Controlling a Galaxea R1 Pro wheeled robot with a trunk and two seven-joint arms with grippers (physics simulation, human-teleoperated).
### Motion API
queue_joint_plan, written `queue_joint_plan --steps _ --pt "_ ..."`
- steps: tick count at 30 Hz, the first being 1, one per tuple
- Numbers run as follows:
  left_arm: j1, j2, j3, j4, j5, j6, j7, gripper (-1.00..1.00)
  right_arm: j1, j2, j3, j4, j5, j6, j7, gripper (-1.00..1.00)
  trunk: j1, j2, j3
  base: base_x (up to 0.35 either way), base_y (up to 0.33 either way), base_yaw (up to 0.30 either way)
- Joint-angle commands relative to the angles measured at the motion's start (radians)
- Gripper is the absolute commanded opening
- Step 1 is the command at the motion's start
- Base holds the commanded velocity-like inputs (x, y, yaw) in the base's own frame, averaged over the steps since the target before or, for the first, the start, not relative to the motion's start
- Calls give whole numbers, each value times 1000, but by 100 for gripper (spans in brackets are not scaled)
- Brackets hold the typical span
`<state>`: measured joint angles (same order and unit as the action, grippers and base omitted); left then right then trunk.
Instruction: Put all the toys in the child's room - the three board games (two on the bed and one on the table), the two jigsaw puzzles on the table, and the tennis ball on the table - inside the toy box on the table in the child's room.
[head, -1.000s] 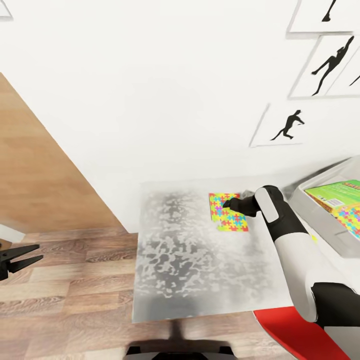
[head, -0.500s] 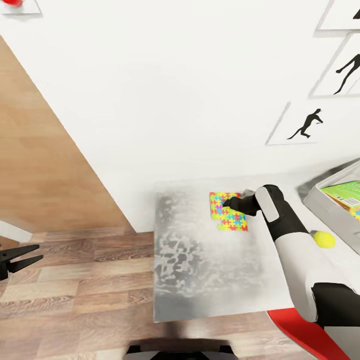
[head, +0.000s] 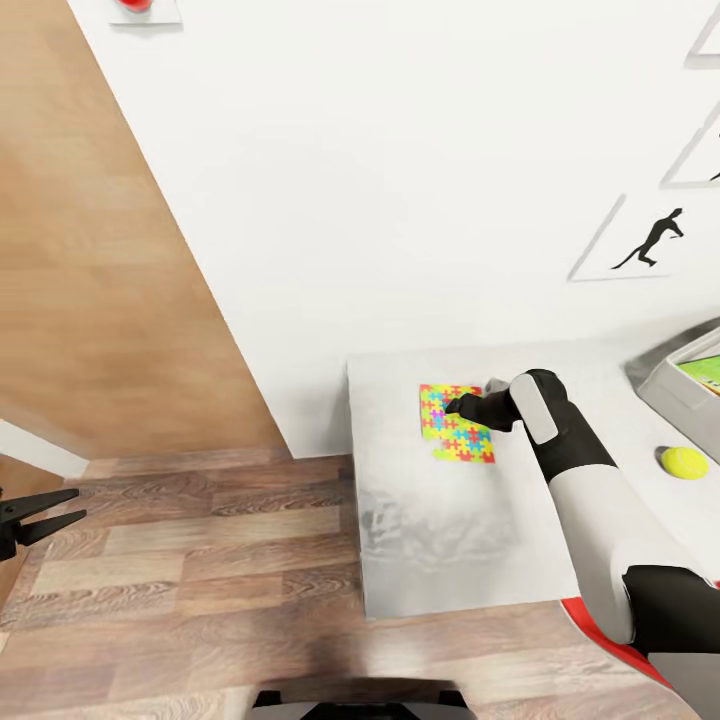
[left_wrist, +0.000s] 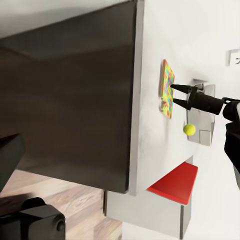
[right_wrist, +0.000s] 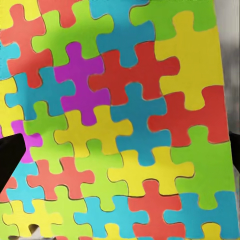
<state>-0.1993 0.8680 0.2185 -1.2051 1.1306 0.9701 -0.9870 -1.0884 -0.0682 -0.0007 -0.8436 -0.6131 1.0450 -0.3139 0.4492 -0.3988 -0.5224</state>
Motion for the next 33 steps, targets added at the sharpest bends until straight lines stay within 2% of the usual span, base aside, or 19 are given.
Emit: queue_joint_plan --steps 1,21,33 --pt "-1 0 -1 1 0 4 -2 100 0 0 0 33 -19 2 -8 100 1 -1 -2 -13 102 0" --pt "-1 0 -1 0 1 3 -2 100 1 1 1 32 -19 2 -7 100 1 -1 -2 -1 -7 4" --pt "-1 0 -1 0 1 3 -2 100 0 1 1 32 -19 2 -7 100 1 -1 2 -22 -67 204"
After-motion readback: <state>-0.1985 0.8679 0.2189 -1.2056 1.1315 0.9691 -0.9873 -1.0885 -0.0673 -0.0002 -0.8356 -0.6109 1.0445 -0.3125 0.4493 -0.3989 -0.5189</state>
